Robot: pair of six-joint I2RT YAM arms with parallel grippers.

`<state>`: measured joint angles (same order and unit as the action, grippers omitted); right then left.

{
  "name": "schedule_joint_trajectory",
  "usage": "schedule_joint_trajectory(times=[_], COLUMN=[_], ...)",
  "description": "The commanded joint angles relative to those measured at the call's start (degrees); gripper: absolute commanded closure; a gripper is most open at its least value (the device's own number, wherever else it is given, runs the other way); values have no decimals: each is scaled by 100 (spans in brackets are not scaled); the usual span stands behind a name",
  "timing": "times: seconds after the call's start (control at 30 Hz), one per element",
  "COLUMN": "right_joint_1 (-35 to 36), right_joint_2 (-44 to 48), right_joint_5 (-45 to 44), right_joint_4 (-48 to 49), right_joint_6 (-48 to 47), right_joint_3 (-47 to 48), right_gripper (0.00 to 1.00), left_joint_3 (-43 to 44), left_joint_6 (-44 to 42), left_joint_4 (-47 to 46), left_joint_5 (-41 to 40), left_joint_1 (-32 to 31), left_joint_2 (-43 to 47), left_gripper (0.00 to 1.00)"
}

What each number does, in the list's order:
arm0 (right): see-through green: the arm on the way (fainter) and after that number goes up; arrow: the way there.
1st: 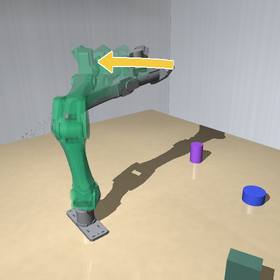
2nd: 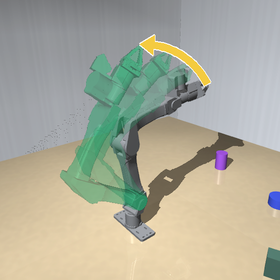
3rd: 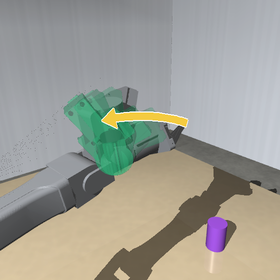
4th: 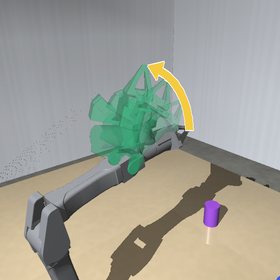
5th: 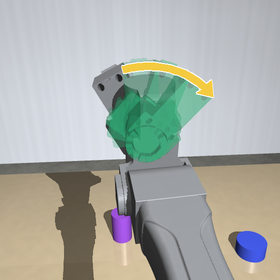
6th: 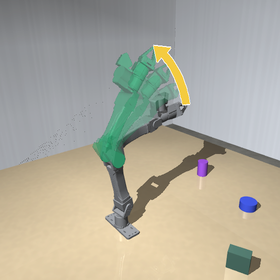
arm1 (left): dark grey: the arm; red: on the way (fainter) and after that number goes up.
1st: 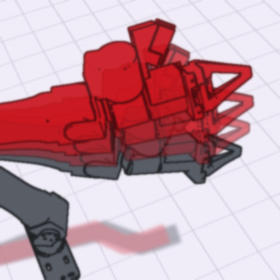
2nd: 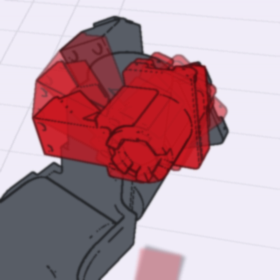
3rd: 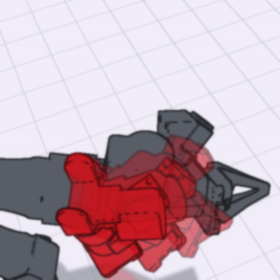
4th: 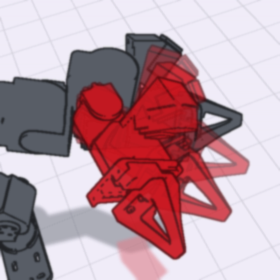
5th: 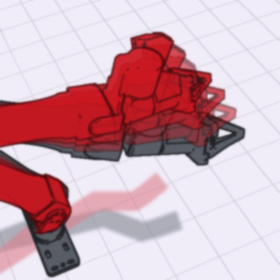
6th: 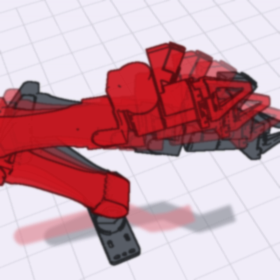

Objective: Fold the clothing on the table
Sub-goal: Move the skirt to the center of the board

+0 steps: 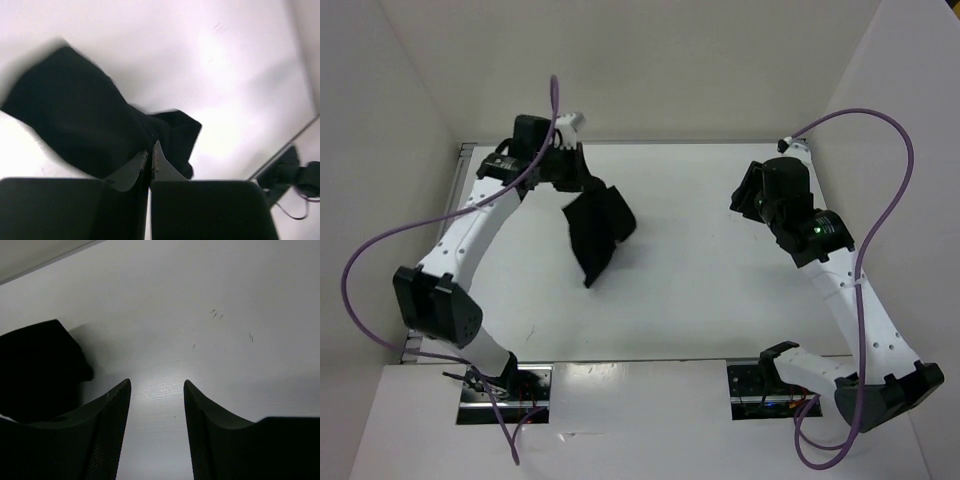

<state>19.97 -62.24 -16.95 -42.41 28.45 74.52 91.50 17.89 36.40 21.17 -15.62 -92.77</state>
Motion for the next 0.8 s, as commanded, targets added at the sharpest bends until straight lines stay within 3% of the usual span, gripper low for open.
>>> schedule_joint_trajectory(times=[0.0,0.07,0.13,0.17,0.2,0.23,0.47,0.77], right_joint_1=[-45,-45,-45,-45,-45,-45,-98,-98], right_joint_2=[-69,-69,-69,-69,-121,-122,-183,-1560], right_joint_5=[51,51,113,165,166,166,376,1123], right_joint_4=[242,242,242,295,295,295,295,672], right_joint_6=[-76,-76,-23,-23,-23,-23,-23,-497], right_joint_3=[-122,-122,-175,-175,-227,-228,-228,-351], right_gripper=[48,48,48,48,48,48,48,57], left_joint_3=[351,237,-104,-237,-386,-710,-1732,-1917], left_joint_6=[-59,56,109,109,109,188,356,408], left_joint_4=[183,183,183,183,183,183,-107,-282], left_joint_5=[687,251,-164,-253,-349,-420,-947,-817], left_joint_1=[243,348,410,410,410,410,358,305], left_joint_2=[566,681,568,489,384,156,-584,-584], left_gripper=[100,97,80,76,67,45,42,41])
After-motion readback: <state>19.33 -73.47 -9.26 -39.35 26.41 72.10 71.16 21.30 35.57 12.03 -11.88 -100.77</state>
